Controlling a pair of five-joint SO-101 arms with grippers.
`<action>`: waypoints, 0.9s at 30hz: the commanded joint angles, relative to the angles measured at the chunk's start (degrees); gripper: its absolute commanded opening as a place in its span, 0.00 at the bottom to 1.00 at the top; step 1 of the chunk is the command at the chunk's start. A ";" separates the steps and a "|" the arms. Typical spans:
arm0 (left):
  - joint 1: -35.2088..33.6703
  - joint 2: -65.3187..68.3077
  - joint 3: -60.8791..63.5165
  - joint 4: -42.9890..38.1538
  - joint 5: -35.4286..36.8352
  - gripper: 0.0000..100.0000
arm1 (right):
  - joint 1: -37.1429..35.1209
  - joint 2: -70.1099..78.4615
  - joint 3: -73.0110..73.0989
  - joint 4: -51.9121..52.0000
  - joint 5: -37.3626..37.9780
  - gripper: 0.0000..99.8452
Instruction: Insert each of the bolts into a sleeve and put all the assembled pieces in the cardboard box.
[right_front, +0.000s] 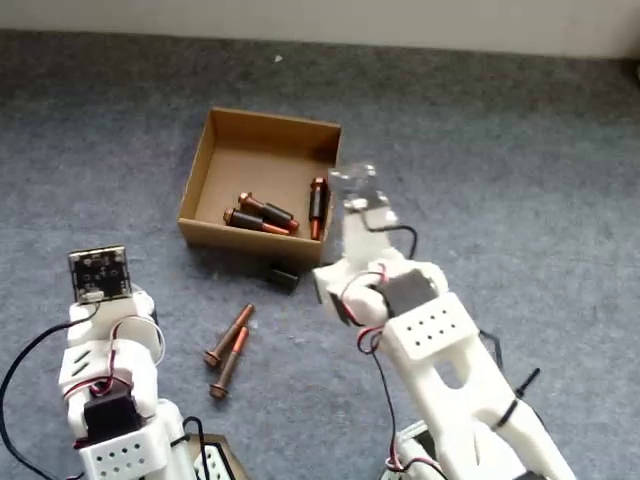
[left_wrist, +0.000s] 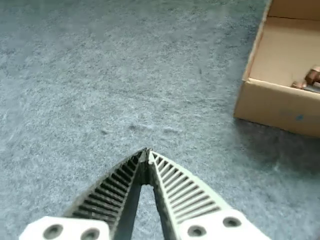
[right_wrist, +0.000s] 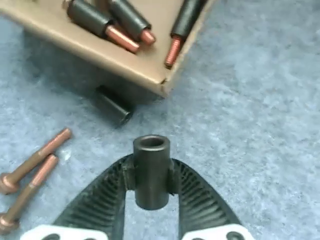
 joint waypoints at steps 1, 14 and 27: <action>5.32 -0.31 -7.16 4.84 -1.67 0.01 | 7.16 -8.31 9.10 -11.56 -4.31 0.00; 17.80 18.42 -24.75 12.40 -3.52 0.08 | 18.59 -18.07 26.77 -34.95 -7.74 0.00; 34.07 70.20 -39.69 11.96 -9.93 0.21 | 18.95 -18.07 28.00 -36.79 -7.74 0.00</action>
